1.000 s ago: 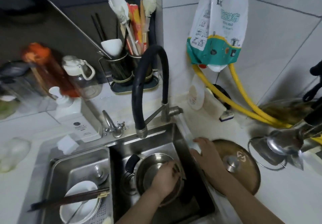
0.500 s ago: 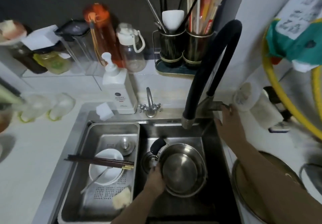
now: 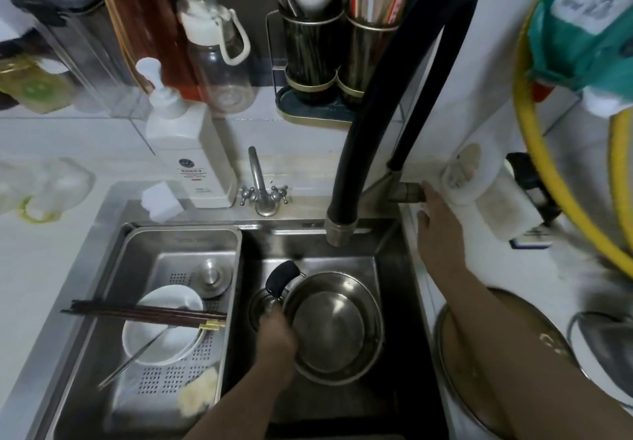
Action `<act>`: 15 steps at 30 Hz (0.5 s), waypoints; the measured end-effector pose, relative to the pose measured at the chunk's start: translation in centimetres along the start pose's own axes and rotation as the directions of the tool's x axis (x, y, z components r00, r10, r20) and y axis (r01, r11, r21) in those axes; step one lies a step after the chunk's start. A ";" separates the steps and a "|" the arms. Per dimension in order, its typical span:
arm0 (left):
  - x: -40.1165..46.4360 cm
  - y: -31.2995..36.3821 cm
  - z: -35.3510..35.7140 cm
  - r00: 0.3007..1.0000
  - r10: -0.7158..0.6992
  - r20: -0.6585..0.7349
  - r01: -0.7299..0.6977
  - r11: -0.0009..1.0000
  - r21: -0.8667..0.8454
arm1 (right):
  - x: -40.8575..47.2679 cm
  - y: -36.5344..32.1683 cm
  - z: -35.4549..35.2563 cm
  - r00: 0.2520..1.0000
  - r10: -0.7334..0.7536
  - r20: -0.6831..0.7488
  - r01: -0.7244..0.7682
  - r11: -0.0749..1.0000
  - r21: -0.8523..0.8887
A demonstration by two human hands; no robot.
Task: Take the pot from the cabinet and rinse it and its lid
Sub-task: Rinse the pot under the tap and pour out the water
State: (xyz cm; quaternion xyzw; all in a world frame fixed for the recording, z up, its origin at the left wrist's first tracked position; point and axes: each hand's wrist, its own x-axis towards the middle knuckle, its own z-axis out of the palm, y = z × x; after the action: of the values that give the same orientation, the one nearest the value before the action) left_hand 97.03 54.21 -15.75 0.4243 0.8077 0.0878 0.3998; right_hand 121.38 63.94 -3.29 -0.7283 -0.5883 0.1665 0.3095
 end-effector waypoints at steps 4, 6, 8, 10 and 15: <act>-0.4 0.7 -0.5 0.999 0.037 -0.017 -0.038 0.994 -0.099 | 0.4 0.1 -0.5 0.994 0.061 -0.092 -0.054 0.996 0.070; -0.6 1.1 -1.0 0.997 0.073 0.006 -0.072 0.992 -0.104 | 0.9 0.1 -0.6 0.990 0.093 -0.101 -0.085 0.993 0.083; -1.3 1.9 -1.7 0.992 0.127 0.013 -0.123 0.979 -0.165 | 1.5 0.0 -0.7 0.985 0.131 -0.113 -0.117 0.986 0.117; -2.2 2.8 -2.2 0.986 0.163 0.021 -0.153 0.961 -0.232 | 1.8 0.1 -0.7 0.983 0.134 -0.128 -0.120 0.986 0.113; -3.1 3.4 -2.7 0.972 0.235 0.007 -0.224 0.934 -0.279 | 2.0 -0.1 -1.1 0.986 0.109 -0.127 -0.096 0.989 0.109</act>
State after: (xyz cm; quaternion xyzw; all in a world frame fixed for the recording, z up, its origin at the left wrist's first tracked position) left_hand 98.22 54.48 -10.55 0.4575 0.7243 0.2372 0.4580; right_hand 122.48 65.57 -2.18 -0.7502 -0.5189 0.1633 0.3759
